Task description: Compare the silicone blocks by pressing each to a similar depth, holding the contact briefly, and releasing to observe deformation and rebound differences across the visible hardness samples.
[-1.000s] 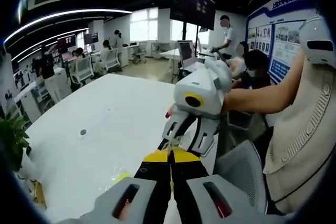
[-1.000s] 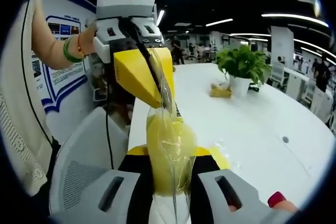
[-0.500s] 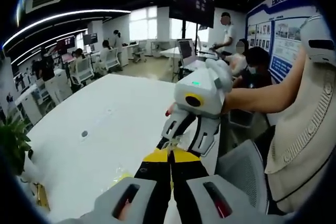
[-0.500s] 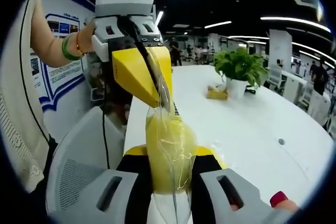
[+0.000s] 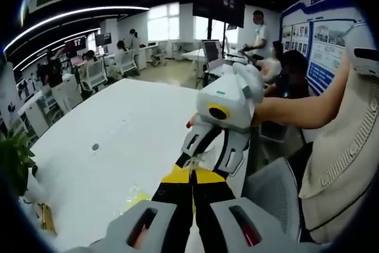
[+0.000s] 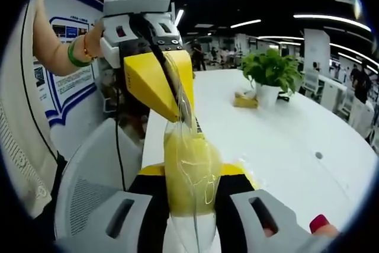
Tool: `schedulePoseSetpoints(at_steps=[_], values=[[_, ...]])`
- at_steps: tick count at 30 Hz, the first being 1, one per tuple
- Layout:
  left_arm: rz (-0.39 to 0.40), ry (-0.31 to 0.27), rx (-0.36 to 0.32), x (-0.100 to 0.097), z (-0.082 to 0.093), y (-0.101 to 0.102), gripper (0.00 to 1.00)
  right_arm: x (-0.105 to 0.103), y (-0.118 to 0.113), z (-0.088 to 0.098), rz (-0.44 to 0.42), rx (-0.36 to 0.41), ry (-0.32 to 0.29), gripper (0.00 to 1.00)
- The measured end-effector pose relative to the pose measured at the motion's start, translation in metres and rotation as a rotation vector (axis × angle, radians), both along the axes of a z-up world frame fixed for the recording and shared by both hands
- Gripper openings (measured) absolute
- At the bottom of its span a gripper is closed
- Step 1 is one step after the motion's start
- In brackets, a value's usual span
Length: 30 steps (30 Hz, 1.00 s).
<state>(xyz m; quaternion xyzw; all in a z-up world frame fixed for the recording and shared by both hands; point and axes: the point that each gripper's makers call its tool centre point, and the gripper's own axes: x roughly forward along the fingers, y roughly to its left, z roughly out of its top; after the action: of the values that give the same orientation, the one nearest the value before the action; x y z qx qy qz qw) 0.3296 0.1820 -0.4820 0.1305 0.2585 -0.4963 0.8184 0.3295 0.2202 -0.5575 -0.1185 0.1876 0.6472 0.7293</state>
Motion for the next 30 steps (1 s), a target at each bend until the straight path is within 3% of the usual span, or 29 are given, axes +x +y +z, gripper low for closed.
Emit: schedulePoseSetpoints(at_steps=[10, 12, 17, 23, 30], values=[[-0.022, 0.000, 0.043, -0.003, -0.012, -0.002, 0.00, -0.003, 0.002, -0.004, 0.005, 0.010, 0.023, 0.29], [0.020, 0.045, 0.012, -0.001, -0.012, -0.002, 0.00, -0.002, 0.003, -0.003, -0.002, 0.022, 0.028, 0.32], [0.018, 0.042, 0.003, 0.002, -0.013, -0.003, 0.00, -0.002, 0.003, -0.006, -0.010, 0.017, 0.037, 0.36], [0.020, 0.056, 0.010, 0.005, -0.017, -0.002, 0.00, 0.001, -0.002, -0.005, -0.047, 0.028, 0.050, 0.52], [0.016, 0.068, 0.009, 0.007, -0.020, -0.007, 0.00, 0.000, -0.014, -0.002, -0.071, 0.046, 0.059, 0.53]])
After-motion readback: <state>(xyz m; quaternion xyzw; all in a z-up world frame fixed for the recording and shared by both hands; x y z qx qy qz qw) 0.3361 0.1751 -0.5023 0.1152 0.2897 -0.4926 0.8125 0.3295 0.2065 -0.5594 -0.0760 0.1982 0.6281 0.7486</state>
